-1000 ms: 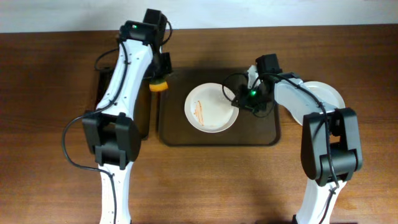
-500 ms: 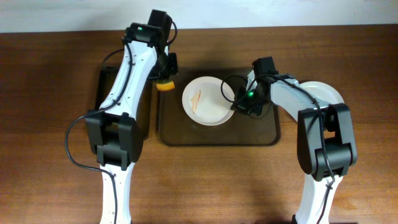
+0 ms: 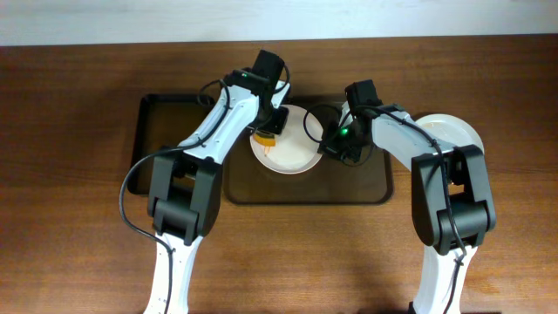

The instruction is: Clean dirty plates on tray and stack at the side

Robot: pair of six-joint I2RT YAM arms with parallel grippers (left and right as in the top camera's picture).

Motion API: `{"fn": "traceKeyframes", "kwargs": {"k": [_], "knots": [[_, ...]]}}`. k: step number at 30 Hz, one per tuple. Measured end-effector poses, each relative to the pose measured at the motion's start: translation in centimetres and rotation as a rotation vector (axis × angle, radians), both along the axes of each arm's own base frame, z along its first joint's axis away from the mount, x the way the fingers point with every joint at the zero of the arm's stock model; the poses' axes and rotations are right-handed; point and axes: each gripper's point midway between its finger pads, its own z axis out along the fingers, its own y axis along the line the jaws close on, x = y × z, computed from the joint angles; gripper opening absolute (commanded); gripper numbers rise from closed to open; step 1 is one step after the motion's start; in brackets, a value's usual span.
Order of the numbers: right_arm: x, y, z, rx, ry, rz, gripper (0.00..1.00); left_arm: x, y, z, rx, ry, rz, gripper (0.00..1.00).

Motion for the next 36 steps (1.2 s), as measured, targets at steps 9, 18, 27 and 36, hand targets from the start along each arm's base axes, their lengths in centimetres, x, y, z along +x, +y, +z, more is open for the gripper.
{"fn": "traceKeyframes", "kwargs": {"k": [9, 18, 27, 36], "knots": [[0.0, 0.1, 0.1, -0.002, -0.009, 0.015, 0.04, -4.4, -2.1, -2.4, -0.183, 0.152, -0.123, 0.0], [0.3, 0.2, 0.1, 0.003, -0.015, 0.005, 0.04, 2.0, 2.8, -2.4, 0.046, -0.118, 0.369, 0.0], [-0.1, 0.7, 0.1, 0.002, -0.015, 0.029, 0.04, -4.0, -0.4, -2.5, -0.157, 0.107, -0.164, 0.0], [0.0, 0.6, 0.1, 0.0, -0.014, 0.023, 0.04, 1.5, 1.1, -2.6, -0.059, -0.086, 0.336, 0.0]]}}
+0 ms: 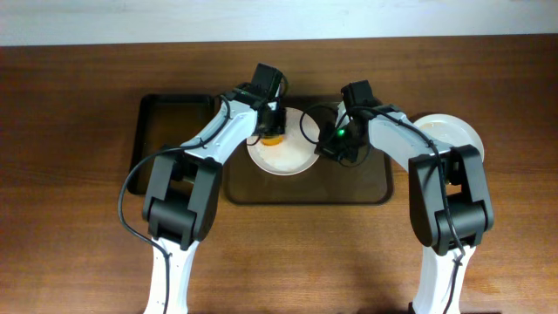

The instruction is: Clean dirty plates on tray and stack at the side

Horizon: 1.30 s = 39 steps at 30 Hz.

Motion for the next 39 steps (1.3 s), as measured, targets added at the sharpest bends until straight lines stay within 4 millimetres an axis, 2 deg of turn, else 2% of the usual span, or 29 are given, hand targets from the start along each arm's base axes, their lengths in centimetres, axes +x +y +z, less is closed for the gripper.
{"fn": "traceKeyframes", "kwargs": {"k": [2, 3, 4, 6, 8, 11, 13, 15, 16, 17, 19, 21, 22, 23, 25, 27, 30, 34, 39], "knots": [[0.0, 0.0, 0.0, 0.0, -0.001, 0.0, 0.04, -0.7, 2.0, -0.1, 0.083, 0.026, 0.097, 0.0], [0.0, 0.0, 0.0, 0.001, -0.003, 0.002, 0.04, -1.2, 2.2, -0.1, 0.103, 0.045, 0.066, 0.0], [0.0, 0.0, 0.0, 0.0, -0.003, 0.004, 0.04, -2.0, 2.2, -0.2, 0.124, 0.073, -0.044, 0.0], [0.0, 0.0, 0.0, -0.001, -0.002, 0.006, 0.04, -4.2, 0.9, -0.2, 0.037, 0.156, -0.304, 0.0], [-0.1, 0.0, 0.0, -0.001, -0.001, 0.007, 0.04, -6.5, -2.2, 0.1, -0.15, 0.191, -0.522, 0.0], [-0.1, 0.0, 0.0, -0.001, -0.001, 0.007, 0.04, -7.4, -4.6, 0.2, -0.272, 0.186, -0.616, 0.0], [-0.1, 0.0, 0.0, -0.002, 0.0, 0.006, 0.04, -6.9, -5.3, 0.3, -0.301, 0.151, -0.632, 0.0], [-0.1, 0.0, 0.0, -0.001, 0.002, 0.003, 0.04, -4.7, -6.0, 0.4, -0.32, 0.078, -0.566, 0.0], [-0.1, 0.0, 0.0, -0.001, 0.002, 0.003, 0.04, -4.2, -5.9, 0.3, -0.317, 0.074, -0.522, 0.0], [-0.1, 0.0, 0.0, -0.001, 0.003, 0.002, 0.04, -2.8, -5.5, 0.2, -0.286, 0.04, -0.442, 0.0], [-0.1, 0.0, 0.0, -0.001, 0.002, 0.002, 0.04, -0.5, -3.6, 0.1, -0.192, 0.004, -0.266, 0.0], [-0.1, 0.0, 0.0, -0.001, 0.002, 0.002, 0.04, 0.7, -0.2, 0.1, -0.039, -0.022, -0.076, 0.0], [-0.1, 0.0, 0.0, 0.0, 0.001, 0.002, 0.04, 0.7, 1.2, 0.0, 0.022, -0.019, -0.016, 0.0], [0.0, 0.1, 0.0, 0.004, -0.003, 0.005, 0.04, -0.1, 2.2, -0.1, 0.078, 0.014, 0.021, 0.0], [-0.2, 0.4, 0.0, 0.008, -0.001, 0.015, 0.04, -2.2, 3.2, -0.2, 0.135, 0.093, 0.038, 0.0], [-0.4, 0.3, 0.0, 0.006, 0.003, 0.024, 0.04, -4.2, 3.4, -0.3, 0.125, 0.183, -0.022, 0.0], [-0.4, 0.3, 0.0, 0.004, -0.001, 0.032, 0.04, -5.4, 2.2, -0.2, 0.013, 0.242, -0.21, 0.0], [-0.4, 0.3, 0.0, 0.003, -0.002, 0.034, 0.04, -7.1, -1.0, 0.1, -0.141, 0.258, -0.451, 0.0], [-0.4, 0.3, 0.0, 0.004, 0.0, 0.03, 0.04, -8.1, -2.4, 0.3, -0.22, 0.271, -0.547, 0.0]]}}
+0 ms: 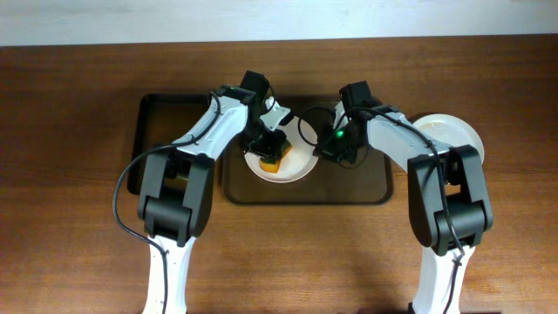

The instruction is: Clean dirty plates on tray and stack at the side

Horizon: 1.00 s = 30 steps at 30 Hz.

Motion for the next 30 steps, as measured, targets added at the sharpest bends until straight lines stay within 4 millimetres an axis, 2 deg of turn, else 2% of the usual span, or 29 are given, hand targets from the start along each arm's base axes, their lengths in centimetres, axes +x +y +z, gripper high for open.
{"fn": "traceKeyframes", "kwargs": {"k": [2, 4, 5, 6, 7, 8, 10, 11, 13, 14, 16, 17, 18, 20, 21, 23, 24, 27, 29, 30], "knots": [[0.0, 0.0, 0.0, 0.002, 0.006, -0.014, 0.04, 0.4, 0.1, 0.6, -0.006, 0.025, 0.002, 0.0], [0.1, 0.0, 0.0, 0.003, 0.008, -0.018, 0.04, 1.2, 1.0, 2.7, -0.009, 0.038, 0.033, 0.0], [0.1, -0.1, 0.0, 0.002, 0.006, -0.015, 0.04, 3.6, 2.2, 5.6, -0.029, 0.0, 0.096, 0.0], [0.1, -0.1, 0.0, 0.002, 0.006, -0.014, 0.04, 5.0, 3.3, 7.6, -0.04, -0.028, 0.142, 0.0], [0.1, -0.1, 0.0, 0.001, 0.005, -0.014, 0.04, 5.2, 4.4, 9.0, -0.037, -0.016, 0.178, 0.0], [0.1, -0.1, 0.0, -0.001, -0.004, 0.002, 0.04, 6.8, 6.3, 12.3, -0.055, -0.064, 0.241, 0.0], [-0.4, -0.2, -0.1, -0.012, -0.01, 0.05, 0.04, 7.7, 9.0, 15.9, -0.068, -0.09, 0.341, 0.0], [-0.7, -0.3, 0.0, -0.022, -0.01, 0.071, 0.04, 8.1, 10.0, 16.7, -0.067, -0.104, 0.376, 0.0], [-1.6, -1.9, 1.2, -0.118, -0.023, 0.1, 0.04, 8.1, 13.9, 16.3, 0.007, -0.077, 0.486, 0.0], [-1.9, -3.0, 2.8, -0.18, -0.046, 0.095, 0.04, 7.9, 15.5, 15.9, 0.059, -0.062, 0.531, 0.0], [-1.7, -5.7, 9.3, -0.319, -0.197, 0.058, 0.04, 7.4, 18.7, 15.2, 0.206, -0.055, 0.615, 0.0], [-1.9, -6.8, 11.5, -0.399, -0.253, 0.037, 0.04, 7.3, 19.6, 15.0, 0.252, -0.061, 0.633, 0.0], [-3.0, -7.4, 14.3, -0.566, -0.33, 0.033, 0.04, 7.2, 20.8, 14.8, 0.321, -0.07, 0.66, 0.0], [-4.1, -8.1, 16.2, -0.863, -0.408, 0.002, 0.04, 7.2, 21.4, 14.8, 0.356, -0.073, 0.71, 0.0], [-4.8, -7.8, 18.0, -1.035, -0.491, -0.023, 0.04, 7.3, 21.6, 14.8, 0.364, -0.071, 0.735, 0.0], [-5.0, -7.2, 21.1, -1.212, -0.638, -0.079, 0.04, 7.2, 21.7, 14.8, 0.368, -0.065, 0.77, 0.0], [-5.5, -6.1, 23.4, -1.31, -0.751, -0.105, 0.04, 7.2, 21.8, 14.8, 0.369, -0.061, 0.785, 0.0], [-5.8, -5.9, 25.1, -1.386, -0.818, -0.14, 0.04, 7.2, 21.8, 14.6, 0.37, -0.054, 0.798, 0.0], [-5.8, -6.0, 25.2, -1.395, -0.823, -0.146, 0.04, 7.1, 21.7, 14.3, 0.374, -0.045, 0.794, 0.0], [-5.7, -5.8, 24.6, -1.357, -0.807, -0.139, 0.04, 7.1, 21.6, 14.3, 0.375, -0.044, 0.793, 0.0]]}}
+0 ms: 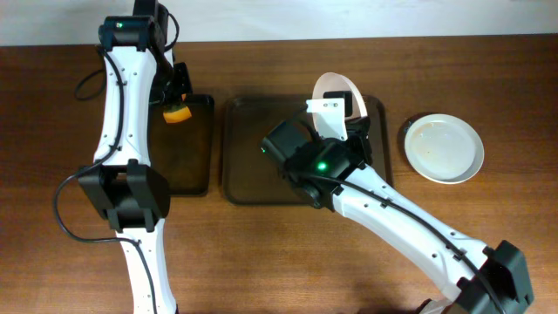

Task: Clean dirty plates on tray and stack at the side
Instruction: 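Carry the pale blue plate right and lower it onto the white plate, then open the right gripper and lift it off the stacked plates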

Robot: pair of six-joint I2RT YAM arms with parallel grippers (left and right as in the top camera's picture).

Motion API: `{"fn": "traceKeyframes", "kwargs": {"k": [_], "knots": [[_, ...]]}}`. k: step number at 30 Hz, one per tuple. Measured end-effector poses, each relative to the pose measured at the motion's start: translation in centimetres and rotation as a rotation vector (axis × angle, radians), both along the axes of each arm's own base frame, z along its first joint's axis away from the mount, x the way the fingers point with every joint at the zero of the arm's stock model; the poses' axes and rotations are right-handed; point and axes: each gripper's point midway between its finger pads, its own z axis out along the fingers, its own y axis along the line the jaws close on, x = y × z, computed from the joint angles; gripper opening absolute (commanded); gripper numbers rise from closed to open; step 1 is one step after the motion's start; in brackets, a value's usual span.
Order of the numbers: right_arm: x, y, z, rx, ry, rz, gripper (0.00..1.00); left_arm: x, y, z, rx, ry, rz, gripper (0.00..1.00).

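Note:
My right gripper (340,118) is shut on a white plate (336,87). It holds the plate tilted up on edge above the far right part of the main dark tray (261,174). A second white plate (443,148) lies flat on the table to the right of that tray. Far to the left, my left gripper (177,100) is shut on an orange sponge (177,113), over the far edge of the smaller dark tray (187,166).
The two trays stand side by side in the middle of the brown wooden table (70,218). My right arm reaches in from the lower right across the front of the main tray. A pale wall edge runs along the table's far side.
The left gripper has moved with the sponge from the plate to the far left tray. The plate, then flat on the main tray, is now tilted up at the tray's far right in the right gripper.
The plate first lay flat in the middle of the main tray, with the right gripper at its rim and the sponge on its left side. The sponge was then at the plate's far edge, then on its near part. Now the sponge is off the plate and the plate is raised.

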Motion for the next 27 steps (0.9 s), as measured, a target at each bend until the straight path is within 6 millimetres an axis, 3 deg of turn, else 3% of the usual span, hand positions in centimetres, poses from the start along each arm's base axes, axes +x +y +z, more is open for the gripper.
{"fn": "traceKeyframes", "kwargs": {"k": [3, 5, 7, 8, 9, 11, 13, 14, 16, 17, 18, 19, 21, 24, 26, 27], "knots": [[2.0, 0.9, -5.1, 0.345, 0.202, 0.069, 0.04, 0.0, -0.1, -0.1, 0.0, 0.002, -0.001, 0.0], [2.9, -0.1, -8.1, 0.583, 0.382, 0.118, 0.04, -0.1, -0.2, -0.1, 0.0, 0.005, -0.004, 0.0], [3.5, -4.1, -9.5, 0.843, 0.473, 0.082, 0.04, -0.2, -0.5, -0.1, -0.006, 0.009, -0.006, 0.0], [3.9, -7.2, -9.6, 0.961, 0.461, 0.035, 0.04, -0.2, -0.6, -0.1, -0.009, 0.009, -0.007, 0.0], [4.1, -10.4, -9.6, 1.018, 0.429, -0.028, 0.04, -0.2, -0.6, -0.1, -0.009, 0.009, -0.007, 0.0], [3.5, -18.9, -9.5, 1.1, 0.32, -0.206, 0.04, -0.2, -0.7, -0.1, -0.009, 0.009, -0.01, 0.0], [2.6, -23.6, -9.4, 1.143, 0.243, -0.298, 0.04, -0.2, -0.8, -0.1, -0.009, 0.008, -0.012, 0.0], [1.2, -28.2, -10.6, 1.17, 0.195, -0.414, 0.04, -0.2, -0.9, -0.1, -0.009, 0.007, -0.014, 0.0], [0.2, -31.2, -13.0, 1.194, 0.198, -0.507, 0.04, 0.0, -1.2, -0.1, -0.008, 0.001, -0.02, 0.0], [-0.1, -32.2, -15.6, 1.216, 0.236, -0.556, 0.04, 0.0, -1.5, -0.1, -0.008, 0.001, -0.025, 0.0], [-0.1, -32.2, -16.6, 1.224, 0.254, -0.568, 0.08, -0.1, -1.6, -0.1, -0.009, 0.002, -0.028, 0.0], [0.4, -32.3, -18.1, 1.228, 0.273, -0.571, 0.19, 0.0, -1.7, -0.1, -0.009, 0.001, -0.03, 0.0], [0.3, -31.8, -20.5, 1.246, 0.33, -0.593, 0.26, 0.0, -1.7, -0.1, -0.009, 0.001, -0.03, 0.0], [-0.1, -30.5, -20.7, 1.304, 0.371, -0.579, 0.3, 0.1, -1.7, -0.1, -0.009, -0.006, -0.03, 0.0], [0.1, -28.8, -18.6, 1.331, 0.383, -0.517, 0.35, 0.1, -1.7, -0.1, -0.009, -0.006, -0.03, 0.0], [0.5, -27.3, -16.6, 1.317, 0.383, -0.459, 0.45, 0.1, -1.7, -0.1, -0.009, -0.006, -0.03, 0.0]]}}
